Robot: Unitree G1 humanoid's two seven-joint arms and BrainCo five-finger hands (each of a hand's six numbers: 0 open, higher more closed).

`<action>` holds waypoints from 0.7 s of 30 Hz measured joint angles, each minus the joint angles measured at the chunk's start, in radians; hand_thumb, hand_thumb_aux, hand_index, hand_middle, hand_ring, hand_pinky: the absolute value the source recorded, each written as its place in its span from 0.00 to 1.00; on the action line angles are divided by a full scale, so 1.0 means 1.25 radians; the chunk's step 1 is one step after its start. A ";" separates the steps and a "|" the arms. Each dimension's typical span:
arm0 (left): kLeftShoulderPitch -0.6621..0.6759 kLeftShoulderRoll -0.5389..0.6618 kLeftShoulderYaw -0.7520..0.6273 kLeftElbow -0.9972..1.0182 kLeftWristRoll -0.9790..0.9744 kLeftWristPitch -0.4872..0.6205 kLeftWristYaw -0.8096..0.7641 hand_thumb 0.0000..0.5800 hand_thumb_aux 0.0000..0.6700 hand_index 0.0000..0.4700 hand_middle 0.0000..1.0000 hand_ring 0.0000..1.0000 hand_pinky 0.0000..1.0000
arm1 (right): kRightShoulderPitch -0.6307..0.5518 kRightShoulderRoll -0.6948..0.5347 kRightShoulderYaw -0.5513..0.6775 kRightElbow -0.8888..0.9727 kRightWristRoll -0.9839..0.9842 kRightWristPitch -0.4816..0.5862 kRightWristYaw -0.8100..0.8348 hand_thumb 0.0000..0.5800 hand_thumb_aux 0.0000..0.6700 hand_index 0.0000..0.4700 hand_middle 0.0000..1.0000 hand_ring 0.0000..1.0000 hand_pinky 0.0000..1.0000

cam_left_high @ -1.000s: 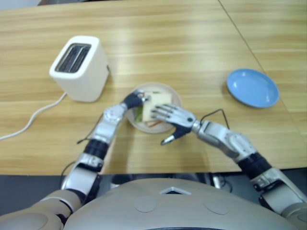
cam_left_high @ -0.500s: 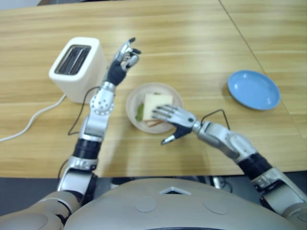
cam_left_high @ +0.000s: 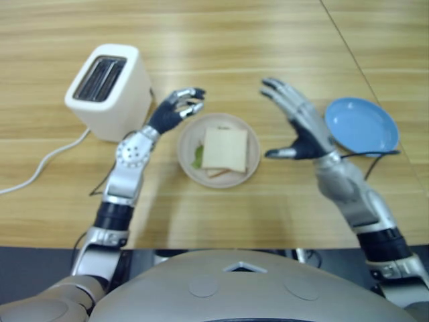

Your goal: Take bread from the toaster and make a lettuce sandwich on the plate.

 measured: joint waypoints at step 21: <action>0.196 0.319 -0.090 0.023 0.223 0.096 -0.210 1.00 1.00 0.98 1.00 1.00 1.00 | 0.148 -0.054 0.150 0.079 0.046 0.055 0.454 1.00 1.00 0.98 1.00 1.00 1.00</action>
